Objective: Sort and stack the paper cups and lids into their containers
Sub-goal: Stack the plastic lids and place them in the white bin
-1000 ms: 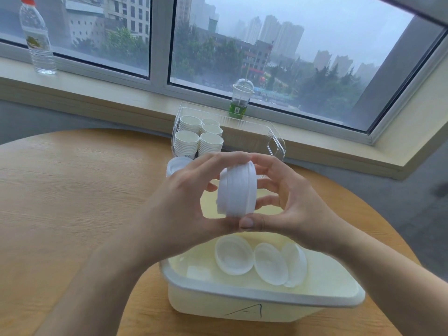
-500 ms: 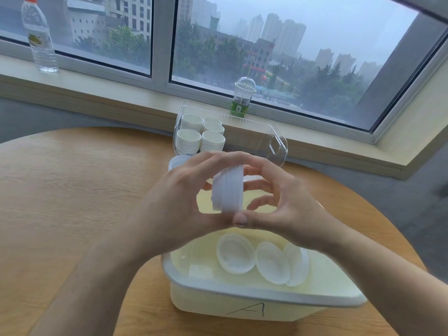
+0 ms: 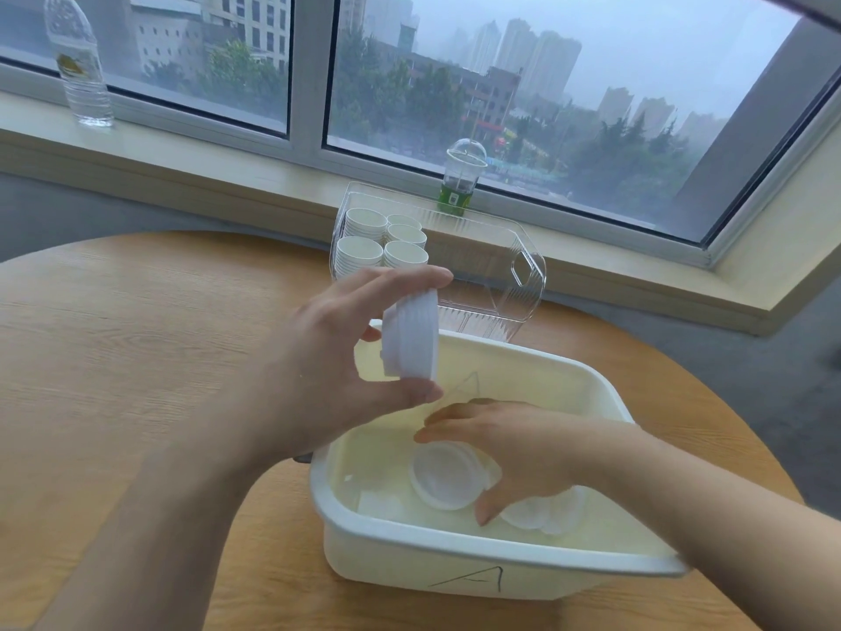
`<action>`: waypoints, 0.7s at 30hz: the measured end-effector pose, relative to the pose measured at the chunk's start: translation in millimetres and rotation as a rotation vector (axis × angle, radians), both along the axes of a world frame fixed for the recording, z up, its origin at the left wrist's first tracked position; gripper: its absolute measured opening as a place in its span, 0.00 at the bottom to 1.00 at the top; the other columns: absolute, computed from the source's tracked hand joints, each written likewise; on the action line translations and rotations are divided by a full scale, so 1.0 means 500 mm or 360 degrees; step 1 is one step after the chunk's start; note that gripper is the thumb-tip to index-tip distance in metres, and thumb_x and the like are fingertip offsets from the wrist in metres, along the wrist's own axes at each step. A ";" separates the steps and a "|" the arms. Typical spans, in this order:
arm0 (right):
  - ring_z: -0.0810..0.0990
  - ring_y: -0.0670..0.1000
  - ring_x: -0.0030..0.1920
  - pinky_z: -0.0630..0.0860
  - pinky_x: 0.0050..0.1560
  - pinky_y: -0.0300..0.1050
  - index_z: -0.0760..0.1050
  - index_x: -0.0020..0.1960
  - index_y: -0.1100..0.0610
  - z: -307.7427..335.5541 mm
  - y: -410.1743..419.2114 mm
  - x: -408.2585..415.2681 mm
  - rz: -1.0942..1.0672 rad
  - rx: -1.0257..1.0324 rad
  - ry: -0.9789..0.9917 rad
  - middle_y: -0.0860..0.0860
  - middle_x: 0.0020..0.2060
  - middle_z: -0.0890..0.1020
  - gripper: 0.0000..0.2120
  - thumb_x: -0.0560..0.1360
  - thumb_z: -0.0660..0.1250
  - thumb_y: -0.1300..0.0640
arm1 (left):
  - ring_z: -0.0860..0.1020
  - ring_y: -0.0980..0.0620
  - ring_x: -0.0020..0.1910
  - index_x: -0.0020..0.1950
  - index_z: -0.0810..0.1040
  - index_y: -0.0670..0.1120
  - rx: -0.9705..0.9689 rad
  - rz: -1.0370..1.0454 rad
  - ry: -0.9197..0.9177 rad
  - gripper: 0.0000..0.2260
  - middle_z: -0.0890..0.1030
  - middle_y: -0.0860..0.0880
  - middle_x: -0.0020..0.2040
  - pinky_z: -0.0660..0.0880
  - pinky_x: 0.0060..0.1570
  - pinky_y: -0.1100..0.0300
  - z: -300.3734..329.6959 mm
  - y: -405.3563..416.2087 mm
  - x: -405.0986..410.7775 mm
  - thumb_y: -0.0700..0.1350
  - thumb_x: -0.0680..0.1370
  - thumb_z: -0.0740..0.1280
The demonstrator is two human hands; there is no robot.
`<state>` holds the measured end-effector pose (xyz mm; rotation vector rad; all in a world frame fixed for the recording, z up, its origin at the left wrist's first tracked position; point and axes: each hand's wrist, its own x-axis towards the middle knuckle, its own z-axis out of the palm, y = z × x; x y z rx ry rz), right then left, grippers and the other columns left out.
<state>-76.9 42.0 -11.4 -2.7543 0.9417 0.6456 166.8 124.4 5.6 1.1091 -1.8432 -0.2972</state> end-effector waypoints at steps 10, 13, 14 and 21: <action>0.65 0.49 0.76 0.63 0.76 0.47 0.56 0.82 0.38 -0.009 0.001 0.002 0.0031 -0.0049 -0.0072 0.42 0.78 0.67 0.45 0.72 0.78 0.43 | 0.75 0.60 0.69 0.75 0.70 0.68 -0.0004 0.0006 -0.0026 0.37 0.74 0.67 0.70 0.77 0.61 0.64 -0.003 -0.004 -0.001 0.56 0.69 0.81; 0.66 0.45 0.75 0.62 0.73 0.42 0.58 0.81 0.37 0.004 0.006 0.002 0.0013 -0.0055 -0.0182 0.40 0.76 0.69 0.43 0.73 0.78 0.42 | 0.75 0.59 0.69 0.75 0.70 0.69 -0.0008 0.0009 -0.0036 0.37 0.74 0.67 0.71 0.76 0.61 0.67 -0.003 -0.004 -0.001 0.56 0.69 0.81; 0.67 0.41 0.72 0.62 0.71 0.38 0.59 0.81 0.37 0.013 0.009 0.000 -0.0012 -0.0045 -0.0249 0.39 0.75 0.70 0.42 0.73 0.78 0.42 | 0.75 0.59 0.69 0.75 0.70 0.69 -0.0008 0.0008 -0.0032 0.37 0.74 0.67 0.71 0.76 0.61 0.67 -0.002 -0.004 -0.001 0.56 0.69 0.81; 0.72 0.35 0.67 0.72 0.63 0.33 0.59 0.80 0.38 0.065 0.021 -0.040 -0.0263 0.0062 -0.0803 0.32 0.68 0.72 0.44 0.72 0.80 0.47 | 0.74 0.64 0.66 0.75 0.71 0.67 -0.0006 0.0028 -0.0015 0.37 0.74 0.68 0.69 0.73 0.60 0.71 -0.002 0.001 0.006 0.56 0.69 0.81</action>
